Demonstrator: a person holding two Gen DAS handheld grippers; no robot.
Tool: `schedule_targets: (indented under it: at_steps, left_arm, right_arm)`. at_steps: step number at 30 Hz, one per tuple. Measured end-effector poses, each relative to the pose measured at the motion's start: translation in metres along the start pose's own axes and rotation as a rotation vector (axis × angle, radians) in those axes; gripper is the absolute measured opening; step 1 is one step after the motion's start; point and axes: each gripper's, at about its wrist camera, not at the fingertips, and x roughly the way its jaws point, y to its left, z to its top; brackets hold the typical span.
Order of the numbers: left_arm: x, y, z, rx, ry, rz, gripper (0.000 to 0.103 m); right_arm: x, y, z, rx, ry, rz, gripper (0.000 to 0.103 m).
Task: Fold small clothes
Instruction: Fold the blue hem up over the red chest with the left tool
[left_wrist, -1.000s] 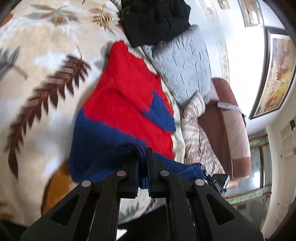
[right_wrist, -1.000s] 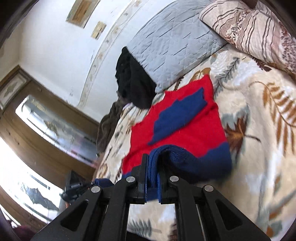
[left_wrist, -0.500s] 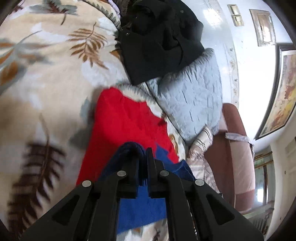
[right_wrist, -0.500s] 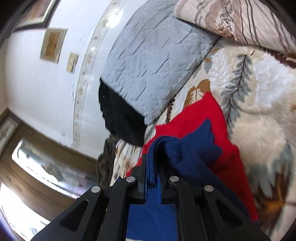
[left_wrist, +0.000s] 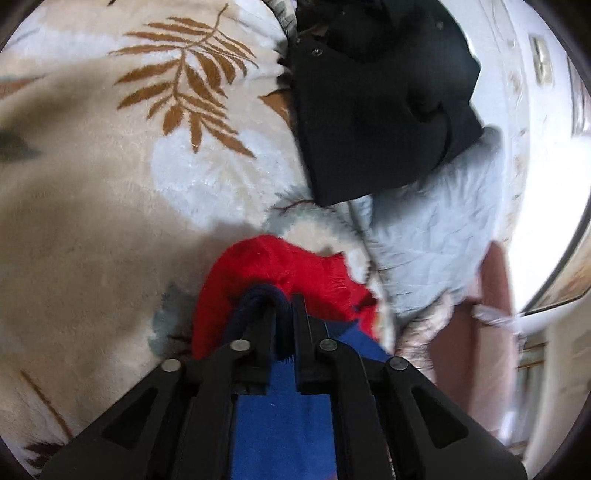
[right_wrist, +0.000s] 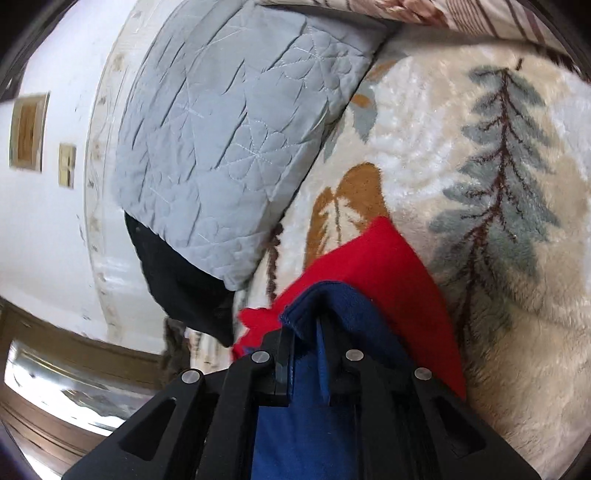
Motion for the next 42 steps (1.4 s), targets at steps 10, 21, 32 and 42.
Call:
schedule_targets:
  at_steps: [10,21,32,42]
  left_arm:
    - [-0.021,-0.003,-0.016,0.093,-0.010,0.053,0.042]
    - [-0.003,-0.049,-0.028,0.337,-0.096,0.225,0.004]
    - [0.018,-0.035,-0.010,0.253,-0.124,0.285,0.004]
    - [0.018,-0.046,-0.058,0.366,-0.034,0.398,0.005]
  right_arm:
    - [-0.052,0.004,-0.007,-0.183,-0.147,-0.112,0.044]
    - [-0.014,0.052,-0.030,-0.593,-0.129,-0.217,0.009]
    - [0.005,0.004,-0.005,-0.344,-0.089,-0.326,0.019]
    - [-0.011,0.006,-0.027,-0.380,-0.040,-0.359,0.020]
